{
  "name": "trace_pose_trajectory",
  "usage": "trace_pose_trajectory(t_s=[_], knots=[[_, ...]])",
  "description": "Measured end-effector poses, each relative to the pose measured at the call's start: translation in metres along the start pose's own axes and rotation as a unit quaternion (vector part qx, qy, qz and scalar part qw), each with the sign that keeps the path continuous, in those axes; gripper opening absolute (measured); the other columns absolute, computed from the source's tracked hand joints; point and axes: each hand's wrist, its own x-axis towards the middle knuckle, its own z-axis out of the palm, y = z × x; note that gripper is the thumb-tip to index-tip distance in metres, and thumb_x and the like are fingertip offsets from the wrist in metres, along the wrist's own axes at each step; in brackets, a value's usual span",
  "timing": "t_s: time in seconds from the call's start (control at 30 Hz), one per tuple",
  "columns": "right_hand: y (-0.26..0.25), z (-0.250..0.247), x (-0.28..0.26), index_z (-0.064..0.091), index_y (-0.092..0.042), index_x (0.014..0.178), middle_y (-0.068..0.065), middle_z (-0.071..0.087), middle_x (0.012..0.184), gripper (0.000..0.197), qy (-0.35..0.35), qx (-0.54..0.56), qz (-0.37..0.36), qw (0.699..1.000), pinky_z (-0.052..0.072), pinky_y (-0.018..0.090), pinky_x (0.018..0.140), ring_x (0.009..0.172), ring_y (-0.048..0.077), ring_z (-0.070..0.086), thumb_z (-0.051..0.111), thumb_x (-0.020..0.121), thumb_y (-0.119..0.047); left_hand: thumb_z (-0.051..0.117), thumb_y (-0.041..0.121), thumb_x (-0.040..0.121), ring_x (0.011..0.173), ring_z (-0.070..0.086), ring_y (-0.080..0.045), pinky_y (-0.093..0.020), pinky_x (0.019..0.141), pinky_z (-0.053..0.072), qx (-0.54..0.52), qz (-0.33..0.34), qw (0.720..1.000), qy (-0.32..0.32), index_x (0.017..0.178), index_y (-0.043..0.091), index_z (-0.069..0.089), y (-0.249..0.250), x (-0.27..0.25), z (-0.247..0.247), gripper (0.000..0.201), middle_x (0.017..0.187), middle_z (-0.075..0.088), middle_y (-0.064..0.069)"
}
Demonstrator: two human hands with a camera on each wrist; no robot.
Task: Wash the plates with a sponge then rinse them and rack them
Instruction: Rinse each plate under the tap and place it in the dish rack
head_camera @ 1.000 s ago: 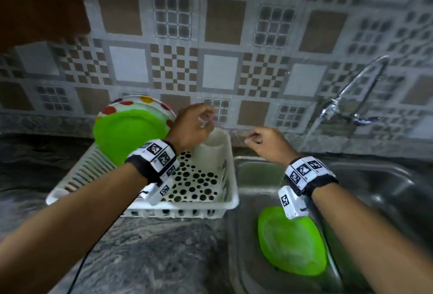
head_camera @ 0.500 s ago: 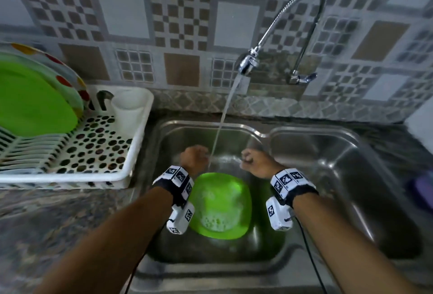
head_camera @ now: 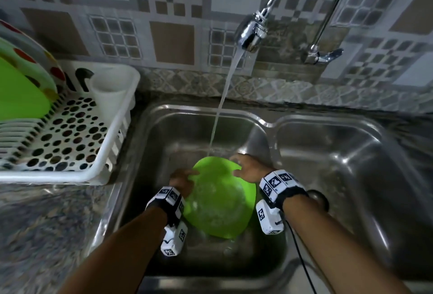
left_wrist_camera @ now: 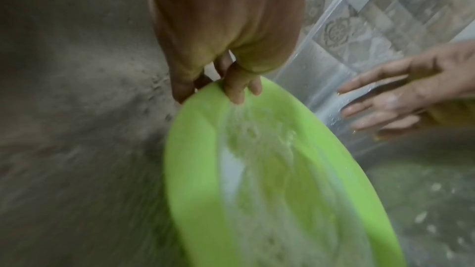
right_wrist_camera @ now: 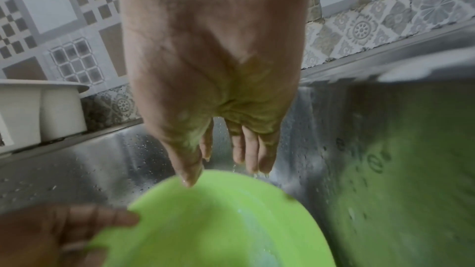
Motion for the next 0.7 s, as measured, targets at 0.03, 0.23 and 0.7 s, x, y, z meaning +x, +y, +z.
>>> trace_pose_trajectory(t_s=[0.03, 0.23, 0.7], knots=[[0.001, -0.002, 0.002, 0.046, -0.017, 0.133, 0.011, 0.046, 0.138, 0.054, 0.002, -0.007, 0.002, 1.0, 0.039, 0.028, 0.101, 0.123, 0.025, 0.049, 0.066, 0.082, -0.016, 0.049, -0.018, 0.08, 0.044, 0.054, -0.01, -0.019, 0.046, 0.043, -0.012, 0.037, 0.999, 0.025, 0.102, 0.004, 0.069, 0.004, 0.004, -0.005, 0.036, 0.068, 0.059, -0.01], [0.001, -0.031, 0.009, 0.051, -0.031, 0.125, 0.015, 0.039, 0.14, 0.048, 0.084, -0.025, 0.024, 0.996, 0.034, 0.032, 0.108, 0.13, 0.03, 0.038, 0.067, 0.079, -0.029, 0.047, -0.015, 0.079, 0.058, 0.06, -0.01, -0.019, 0.054, 0.046, -0.03, 0.139, 0.985, 0.099, 0.079, 0.036, 0.074, 0.062, 0.034, -0.034, 0.058, 0.094, 0.072, -0.009], [0.033, -0.104, -0.035, 0.067, -0.022, 0.082, -0.007, 0.059, 0.072, 0.023, 0.254, 0.153, -0.092, 0.951, 0.037, 0.02, 0.06, 0.055, -0.003, 0.047, 0.065, 0.081, 0.001, 0.039, -0.002, 0.093, 0.078, 0.053, -0.014, -0.018, 0.072, 0.042, 0.119, 0.264, 0.957, 0.017, 0.071, 0.008, 0.075, 0.19, 0.026, -0.046, 0.044, 0.085, 0.06, -0.007]])
